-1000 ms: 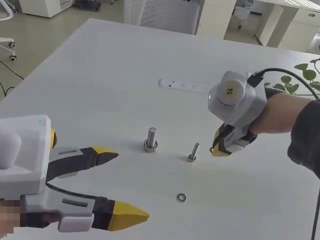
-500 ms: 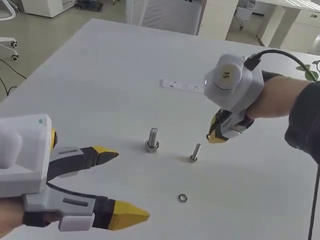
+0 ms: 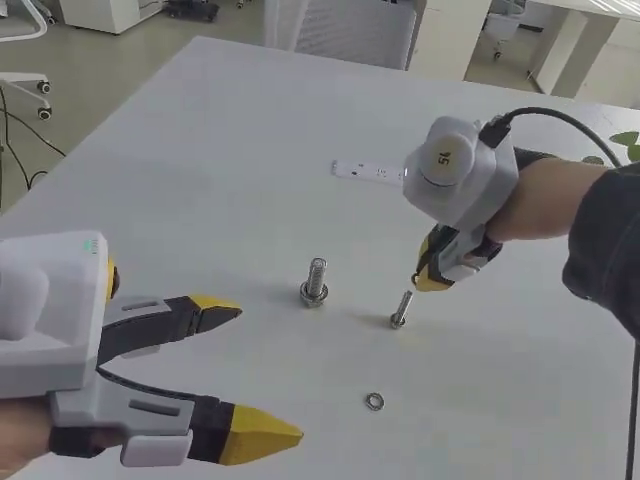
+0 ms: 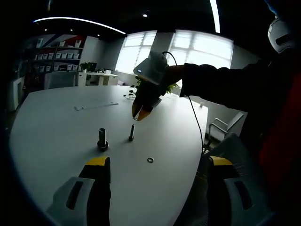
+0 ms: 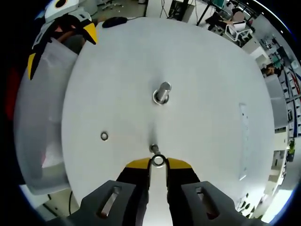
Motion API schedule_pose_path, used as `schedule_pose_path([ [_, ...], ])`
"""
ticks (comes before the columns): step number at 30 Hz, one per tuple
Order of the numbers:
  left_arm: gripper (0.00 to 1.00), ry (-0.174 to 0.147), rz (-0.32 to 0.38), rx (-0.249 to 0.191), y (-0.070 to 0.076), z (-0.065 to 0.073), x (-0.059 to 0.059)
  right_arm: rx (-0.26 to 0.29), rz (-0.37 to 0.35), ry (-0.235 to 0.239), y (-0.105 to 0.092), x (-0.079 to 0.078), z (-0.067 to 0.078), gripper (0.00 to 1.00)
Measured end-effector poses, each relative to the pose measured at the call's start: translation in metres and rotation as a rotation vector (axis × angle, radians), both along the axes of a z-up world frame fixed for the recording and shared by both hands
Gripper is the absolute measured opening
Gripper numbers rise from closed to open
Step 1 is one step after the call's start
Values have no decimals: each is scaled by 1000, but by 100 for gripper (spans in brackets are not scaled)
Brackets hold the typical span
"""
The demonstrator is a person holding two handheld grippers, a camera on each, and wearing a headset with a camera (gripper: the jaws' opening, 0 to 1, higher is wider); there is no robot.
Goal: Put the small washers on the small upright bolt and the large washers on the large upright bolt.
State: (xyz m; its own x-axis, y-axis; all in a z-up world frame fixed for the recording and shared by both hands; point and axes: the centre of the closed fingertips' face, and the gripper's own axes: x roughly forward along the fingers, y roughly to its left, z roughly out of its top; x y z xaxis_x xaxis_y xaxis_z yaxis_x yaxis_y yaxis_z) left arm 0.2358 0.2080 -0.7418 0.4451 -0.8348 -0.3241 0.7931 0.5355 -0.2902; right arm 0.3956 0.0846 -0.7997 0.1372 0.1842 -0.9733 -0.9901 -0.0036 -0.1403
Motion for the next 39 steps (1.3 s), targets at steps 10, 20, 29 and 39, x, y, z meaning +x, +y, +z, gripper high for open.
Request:
schedule_pose_path([
  [10, 84, 7, 7, 4, 2, -2, 1, -4, 6, 19, 3, -2, -7, 14],
  [20, 84, 13, 15, 4, 4, -4, 3, -12, 9, 34, 4, -4, -14, 14],
  [29, 84, 19, 15, 6, 4, -6, 3, -15, 8, 40, 4, -2, -18, 14],
  [39, 84, 20, 17, 8, 4, -6, 4, -12, -1, 57, 4, -4, -24, 14],
])
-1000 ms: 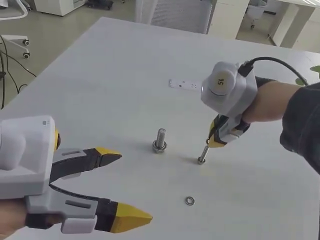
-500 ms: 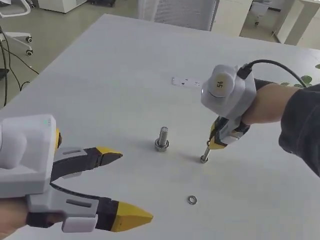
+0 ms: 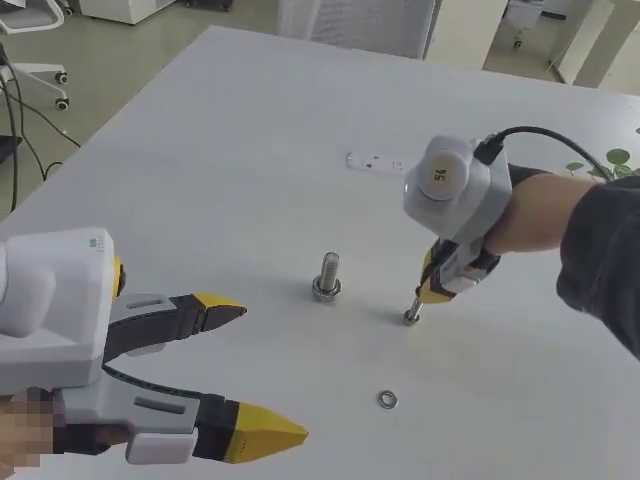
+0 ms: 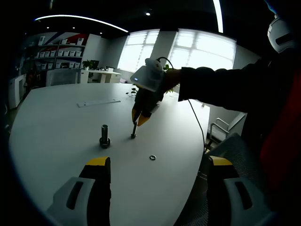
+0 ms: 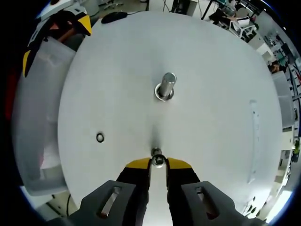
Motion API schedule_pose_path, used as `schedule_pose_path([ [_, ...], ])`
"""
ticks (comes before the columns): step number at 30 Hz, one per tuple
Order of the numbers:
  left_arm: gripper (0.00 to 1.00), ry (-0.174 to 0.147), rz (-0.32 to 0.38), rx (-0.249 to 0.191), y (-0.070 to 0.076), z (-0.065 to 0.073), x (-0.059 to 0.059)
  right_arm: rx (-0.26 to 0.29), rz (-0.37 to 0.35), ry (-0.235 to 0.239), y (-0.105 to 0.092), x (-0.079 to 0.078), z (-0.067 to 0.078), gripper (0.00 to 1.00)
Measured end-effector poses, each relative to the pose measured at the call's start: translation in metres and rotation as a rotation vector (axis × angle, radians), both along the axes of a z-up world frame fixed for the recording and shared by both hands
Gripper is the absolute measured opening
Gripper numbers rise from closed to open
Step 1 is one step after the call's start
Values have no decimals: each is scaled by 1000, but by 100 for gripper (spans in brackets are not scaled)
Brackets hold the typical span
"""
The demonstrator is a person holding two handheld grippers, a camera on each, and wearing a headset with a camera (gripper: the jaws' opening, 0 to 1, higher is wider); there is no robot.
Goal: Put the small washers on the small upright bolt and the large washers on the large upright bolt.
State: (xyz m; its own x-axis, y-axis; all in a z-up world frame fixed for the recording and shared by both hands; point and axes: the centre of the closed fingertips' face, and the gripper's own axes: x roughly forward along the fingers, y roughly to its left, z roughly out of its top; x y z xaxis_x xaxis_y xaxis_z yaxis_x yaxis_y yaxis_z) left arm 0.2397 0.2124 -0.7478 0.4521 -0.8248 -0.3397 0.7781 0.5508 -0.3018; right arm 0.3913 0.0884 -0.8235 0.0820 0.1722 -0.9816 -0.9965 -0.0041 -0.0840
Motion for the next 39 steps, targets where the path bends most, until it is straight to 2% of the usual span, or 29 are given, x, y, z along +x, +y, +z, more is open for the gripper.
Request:
schedule_pose_path([
  [28, 84, 12, 4, 10, 0, -4, 0, 7, -14, 47, 0, 0, -30, 14],
  [39, 84, 16, 4, 12, 1, -5, 1, 4, -13, 53, 2, -4, -37, 14],
])
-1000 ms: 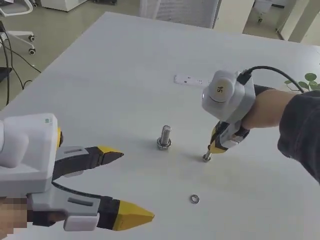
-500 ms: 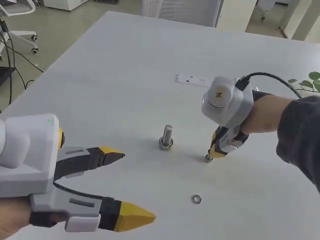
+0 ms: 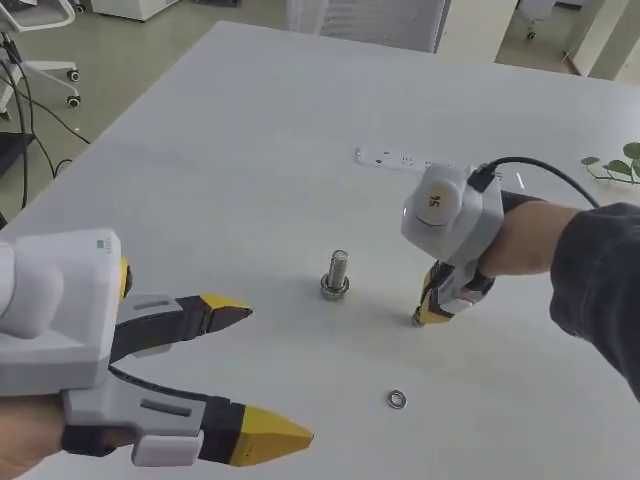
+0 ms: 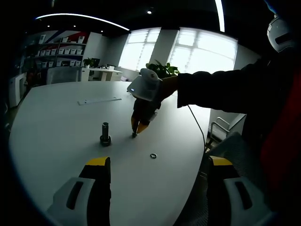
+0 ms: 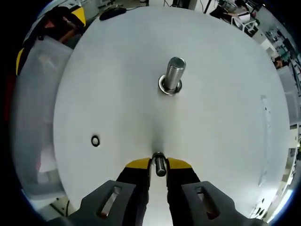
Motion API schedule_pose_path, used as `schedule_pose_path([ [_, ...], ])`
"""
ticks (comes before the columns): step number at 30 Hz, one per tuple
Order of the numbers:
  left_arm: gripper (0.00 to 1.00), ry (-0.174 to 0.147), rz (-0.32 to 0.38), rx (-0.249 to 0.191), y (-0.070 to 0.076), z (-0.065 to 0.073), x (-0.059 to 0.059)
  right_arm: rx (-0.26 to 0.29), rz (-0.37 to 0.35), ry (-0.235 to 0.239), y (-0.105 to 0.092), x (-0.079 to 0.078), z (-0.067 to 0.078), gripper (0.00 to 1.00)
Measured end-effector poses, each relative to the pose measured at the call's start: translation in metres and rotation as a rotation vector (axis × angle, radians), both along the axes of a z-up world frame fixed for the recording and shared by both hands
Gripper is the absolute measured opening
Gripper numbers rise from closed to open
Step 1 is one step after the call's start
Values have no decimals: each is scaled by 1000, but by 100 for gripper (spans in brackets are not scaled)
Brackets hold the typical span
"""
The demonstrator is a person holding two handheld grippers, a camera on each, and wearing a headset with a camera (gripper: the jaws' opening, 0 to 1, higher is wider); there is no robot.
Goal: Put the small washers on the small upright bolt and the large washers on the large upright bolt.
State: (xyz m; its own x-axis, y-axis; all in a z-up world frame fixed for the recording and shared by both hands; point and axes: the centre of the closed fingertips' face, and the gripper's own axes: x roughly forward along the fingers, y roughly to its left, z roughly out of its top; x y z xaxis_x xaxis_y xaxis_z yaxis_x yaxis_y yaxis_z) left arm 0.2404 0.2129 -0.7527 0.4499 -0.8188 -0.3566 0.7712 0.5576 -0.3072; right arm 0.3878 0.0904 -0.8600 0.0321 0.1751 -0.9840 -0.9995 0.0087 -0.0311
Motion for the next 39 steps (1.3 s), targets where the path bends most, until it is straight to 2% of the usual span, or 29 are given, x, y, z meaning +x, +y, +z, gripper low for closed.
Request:
schedule_pose_path([
  [17, 85, -3, 6, -1, 2, 1, 2, -4, -2, 2, 1, 0, -7, 14],
  [39, 85, -8, 6, -3, 1, 3, 3, 0, -13, 5, 2, -1, -7, 16],
])
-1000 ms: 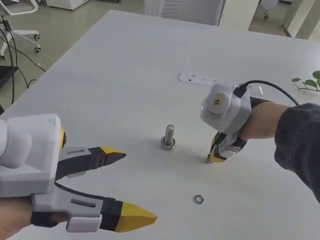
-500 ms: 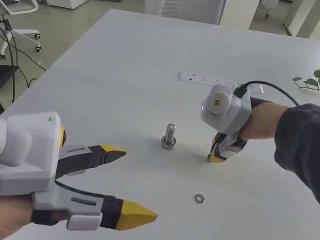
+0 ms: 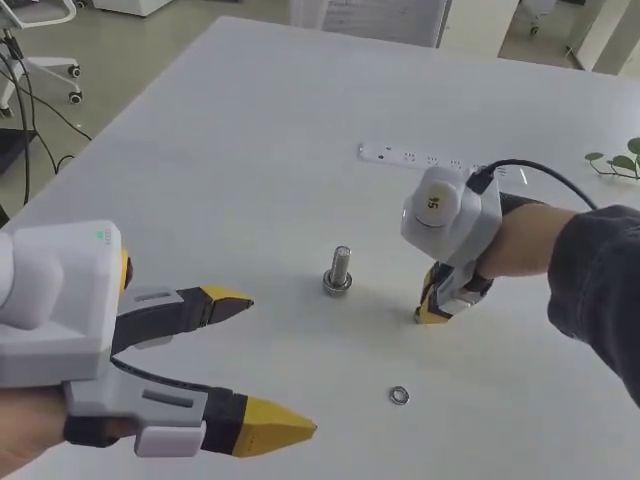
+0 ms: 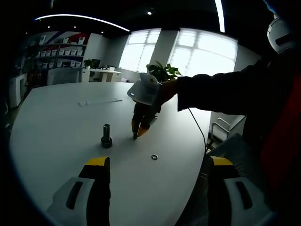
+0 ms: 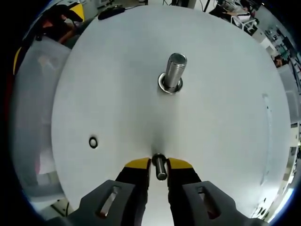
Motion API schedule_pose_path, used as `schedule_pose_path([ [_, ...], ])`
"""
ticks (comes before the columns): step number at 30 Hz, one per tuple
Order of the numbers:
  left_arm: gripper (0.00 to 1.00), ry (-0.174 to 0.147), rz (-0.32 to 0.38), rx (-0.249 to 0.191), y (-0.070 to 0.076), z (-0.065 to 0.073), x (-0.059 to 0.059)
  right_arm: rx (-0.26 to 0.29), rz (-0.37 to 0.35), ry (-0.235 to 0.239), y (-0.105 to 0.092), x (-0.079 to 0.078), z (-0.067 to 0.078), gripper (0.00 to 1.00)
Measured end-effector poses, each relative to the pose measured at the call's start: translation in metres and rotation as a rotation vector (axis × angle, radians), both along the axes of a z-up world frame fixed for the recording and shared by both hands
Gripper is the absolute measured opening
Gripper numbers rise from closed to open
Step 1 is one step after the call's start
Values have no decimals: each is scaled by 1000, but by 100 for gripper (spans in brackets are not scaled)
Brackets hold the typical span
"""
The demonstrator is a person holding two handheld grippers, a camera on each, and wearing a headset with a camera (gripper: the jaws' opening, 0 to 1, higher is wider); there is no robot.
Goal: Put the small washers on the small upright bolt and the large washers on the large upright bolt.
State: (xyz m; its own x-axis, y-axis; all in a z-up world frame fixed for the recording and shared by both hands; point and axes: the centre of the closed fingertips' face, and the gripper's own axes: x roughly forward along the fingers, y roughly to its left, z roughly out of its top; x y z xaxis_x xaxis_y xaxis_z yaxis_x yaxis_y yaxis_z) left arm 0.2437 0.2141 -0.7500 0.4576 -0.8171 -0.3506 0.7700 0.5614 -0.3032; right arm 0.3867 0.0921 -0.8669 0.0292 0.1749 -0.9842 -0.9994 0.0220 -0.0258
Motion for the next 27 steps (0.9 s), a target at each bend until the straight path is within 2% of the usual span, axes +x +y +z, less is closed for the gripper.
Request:
schedule_pose_path([
  [27, 85, -6, -13, 1, -2, 1, -2, 36, -38, -18, -6, 3, 10, 36],
])
